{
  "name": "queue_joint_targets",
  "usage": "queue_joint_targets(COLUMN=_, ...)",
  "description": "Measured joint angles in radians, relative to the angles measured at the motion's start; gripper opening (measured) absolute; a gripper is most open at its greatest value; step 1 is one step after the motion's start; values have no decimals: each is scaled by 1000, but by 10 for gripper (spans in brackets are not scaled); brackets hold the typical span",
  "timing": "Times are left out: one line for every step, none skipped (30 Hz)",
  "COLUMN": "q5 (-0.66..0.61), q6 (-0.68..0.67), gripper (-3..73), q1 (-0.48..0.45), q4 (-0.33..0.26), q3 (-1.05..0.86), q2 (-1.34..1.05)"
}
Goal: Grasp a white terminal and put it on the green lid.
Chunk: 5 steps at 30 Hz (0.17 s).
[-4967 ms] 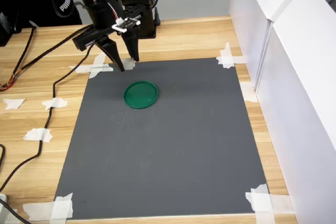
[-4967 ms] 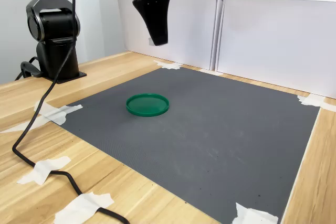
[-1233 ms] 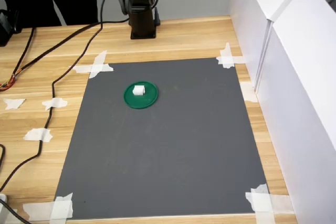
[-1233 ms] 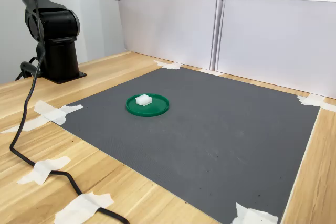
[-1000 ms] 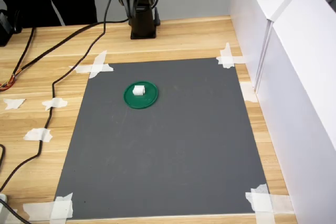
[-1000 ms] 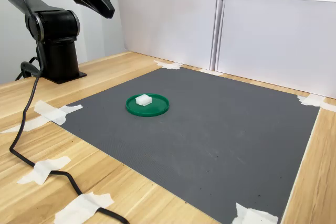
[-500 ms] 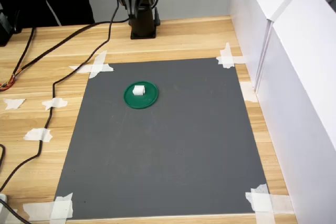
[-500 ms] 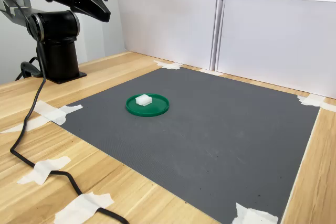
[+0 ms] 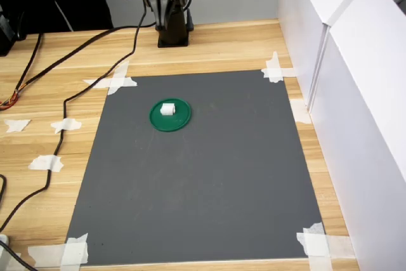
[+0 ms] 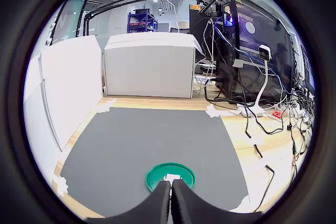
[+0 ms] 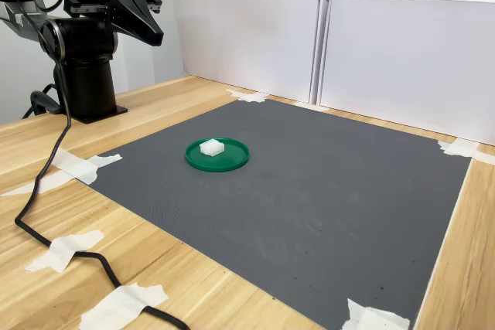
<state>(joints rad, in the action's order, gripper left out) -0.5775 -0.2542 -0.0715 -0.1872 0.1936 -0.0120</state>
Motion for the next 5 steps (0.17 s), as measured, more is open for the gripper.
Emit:
queue_joint_targets(q5=0, q6=0, gripper=-16, q1=0, q4=0, q3=0, q2=0)
queue_joint_targets(q5=0, q6=0, gripper=-16, q1=0, q4=0, q3=0, q2=0)
queue_joint_targets(q5=0, q6=0, gripper=-16, q1=0, q4=0, q3=0, q2=0)
queue_joint_targets(q5=0, q6=0, gripper=-16, q1=0, q4=0, q3=0, q2=0)
queue_joint_targets(q5=0, q6=0, gripper=-16, q1=0, q4=0, q3=0, q2=0)
